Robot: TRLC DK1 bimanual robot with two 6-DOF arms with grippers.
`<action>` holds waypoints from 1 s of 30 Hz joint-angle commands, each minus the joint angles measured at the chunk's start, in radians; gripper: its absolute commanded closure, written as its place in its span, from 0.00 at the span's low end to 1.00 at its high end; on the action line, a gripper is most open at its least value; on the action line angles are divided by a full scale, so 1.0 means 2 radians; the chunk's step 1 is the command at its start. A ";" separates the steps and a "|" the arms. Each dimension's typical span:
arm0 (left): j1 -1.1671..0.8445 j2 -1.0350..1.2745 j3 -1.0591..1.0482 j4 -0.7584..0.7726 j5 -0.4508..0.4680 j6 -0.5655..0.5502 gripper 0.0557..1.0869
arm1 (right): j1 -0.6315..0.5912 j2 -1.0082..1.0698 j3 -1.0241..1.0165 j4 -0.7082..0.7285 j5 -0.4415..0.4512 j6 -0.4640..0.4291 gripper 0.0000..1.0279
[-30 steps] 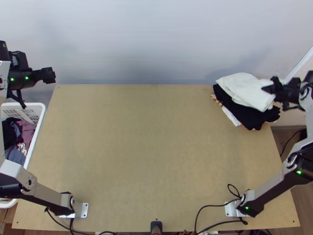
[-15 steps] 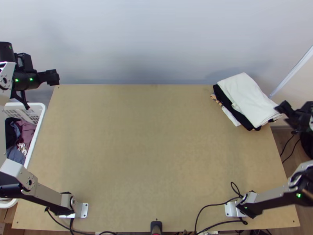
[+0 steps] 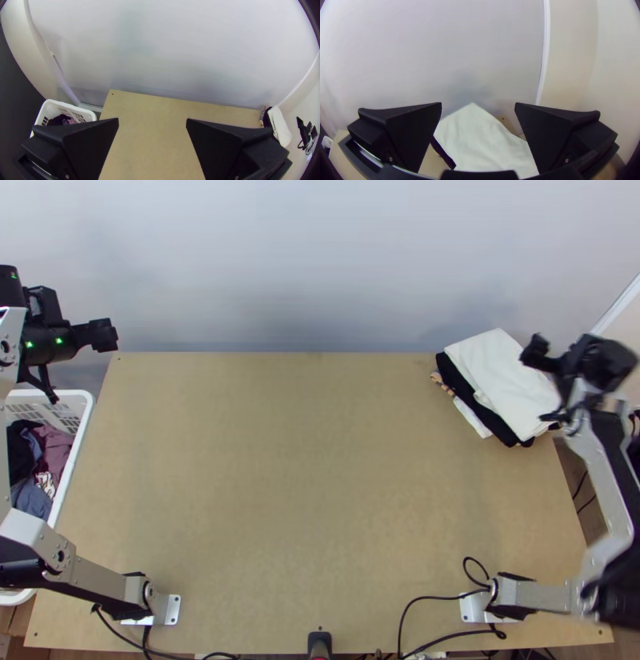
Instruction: Fold the t-shirt
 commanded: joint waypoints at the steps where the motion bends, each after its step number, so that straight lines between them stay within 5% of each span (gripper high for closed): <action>1: 0.011 -0.016 -0.007 0.005 0.004 -0.008 0.04 | -0.009 0.073 -0.033 0.014 0.033 0.043 0.04; 8: 0.031 -0.018 -0.007 0.005 0.004 -0.009 0.04 | -0.050 0.135 -0.060 -0.008 0.054 0.116 0.04; 18: 0.031 -0.040 0.006 0.045 -0.021 -0.065 0.04 | -0.038 -0.037 0.038 -0.011 0.031 0.046 0.04; 21: 0.024 -0.074 0.000 0.079 -0.030 -0.086 0.04 | -0.039 -0.084 0.077 -0.008 0.000 0.066 0.04; 26: 0.005 -0.144 -0.032 0.131 -0.103 -0.090 0.04 | -0.044 -0.168 0.085 0.086 -0.021 0.108 0.04; 30: -0.025 -0.262 -0.162 0.268 -0.171 -0.035 0.04 | -0.043 -0.256 0.018 0.195 -0.035 0.115 0.04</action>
